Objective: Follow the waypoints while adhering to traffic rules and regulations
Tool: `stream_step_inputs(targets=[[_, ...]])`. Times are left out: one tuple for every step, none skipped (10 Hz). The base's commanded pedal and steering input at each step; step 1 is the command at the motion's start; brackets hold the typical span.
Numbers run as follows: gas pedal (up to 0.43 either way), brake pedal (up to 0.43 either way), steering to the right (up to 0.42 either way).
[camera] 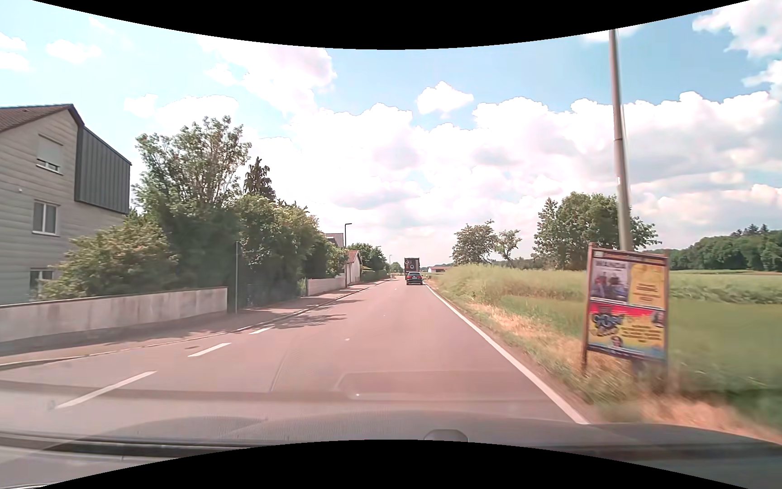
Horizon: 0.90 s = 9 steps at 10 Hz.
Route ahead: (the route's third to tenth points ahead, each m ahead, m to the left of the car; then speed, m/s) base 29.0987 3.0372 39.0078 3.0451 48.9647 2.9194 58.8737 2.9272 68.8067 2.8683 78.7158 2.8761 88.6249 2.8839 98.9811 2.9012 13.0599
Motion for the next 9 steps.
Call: stream_step_inputs(targets=[[0.157, 0.000, -0.002], [0.157, 0.000, -0.003], [0.157, 0.000, -0.002], [0.157, 0.000, -0.003], [0.157, 0.000, -0.002], [0.157, 0.000, -0.002], [0.157, 0.000, -0.002], [0.157, 0.000, -0.002], [0.157, 0.000, -0.002]])
